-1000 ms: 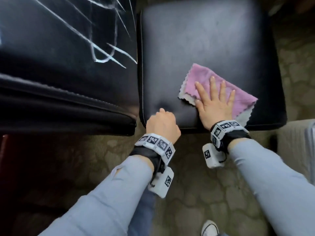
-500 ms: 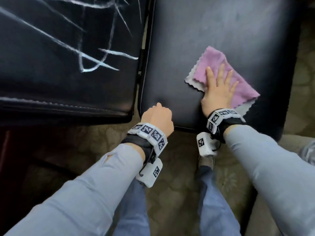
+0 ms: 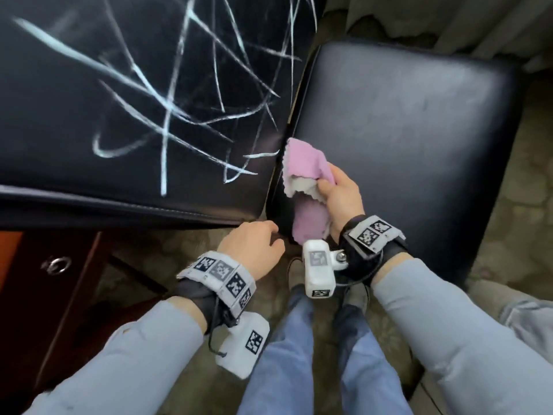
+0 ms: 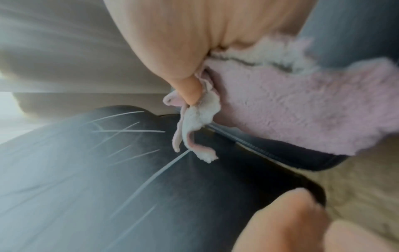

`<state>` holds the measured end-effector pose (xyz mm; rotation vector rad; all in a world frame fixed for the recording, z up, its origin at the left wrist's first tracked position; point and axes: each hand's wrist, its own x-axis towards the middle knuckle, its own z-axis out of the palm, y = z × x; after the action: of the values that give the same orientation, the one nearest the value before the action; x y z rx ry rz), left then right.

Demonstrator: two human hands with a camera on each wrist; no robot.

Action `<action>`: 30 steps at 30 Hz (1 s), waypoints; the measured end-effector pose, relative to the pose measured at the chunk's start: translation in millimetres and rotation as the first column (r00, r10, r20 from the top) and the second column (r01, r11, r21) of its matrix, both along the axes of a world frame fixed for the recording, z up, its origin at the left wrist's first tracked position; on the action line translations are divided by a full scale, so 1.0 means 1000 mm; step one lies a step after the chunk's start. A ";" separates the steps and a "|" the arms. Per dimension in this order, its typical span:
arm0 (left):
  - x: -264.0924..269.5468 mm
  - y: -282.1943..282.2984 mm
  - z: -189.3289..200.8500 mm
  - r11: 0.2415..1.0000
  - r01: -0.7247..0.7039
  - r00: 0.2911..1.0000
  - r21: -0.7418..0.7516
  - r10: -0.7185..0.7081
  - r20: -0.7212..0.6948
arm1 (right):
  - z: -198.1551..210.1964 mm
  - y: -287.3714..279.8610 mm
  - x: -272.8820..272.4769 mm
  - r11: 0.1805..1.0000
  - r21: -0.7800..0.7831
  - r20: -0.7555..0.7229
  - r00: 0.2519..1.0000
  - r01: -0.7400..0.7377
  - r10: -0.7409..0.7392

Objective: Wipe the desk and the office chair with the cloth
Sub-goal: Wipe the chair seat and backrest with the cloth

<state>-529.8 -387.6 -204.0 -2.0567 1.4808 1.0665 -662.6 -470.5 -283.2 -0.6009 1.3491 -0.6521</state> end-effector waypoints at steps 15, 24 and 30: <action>0.033 0.022 0.052 0.531 -0.847 0.532 -0.042 0.845 -0.053 | 0.076 -0.018 0.054 0.996 -0.064 0.025 0.998 -0.054 0.056; 0.017 0.022 0.042 -0.146 -0.902 0.105 -0.407 0.839 -0.533 | 0.082 0.002 0.045 0.704 -0.460 -0.133 0.826 -0.541 0.547; 0.030 0.012 0.043 -0.075 -0.893 0.177 -0.443 0.848 -0.499 | 0.070 -0.008 0.038 0.554 -0.478 -0.356 0.727 -0.681 0.587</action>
<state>-499.9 -375.1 -161.1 -3.8265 0.1294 0.9350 -625.0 -478.1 -212.8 -1.6035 0.9287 -0.3950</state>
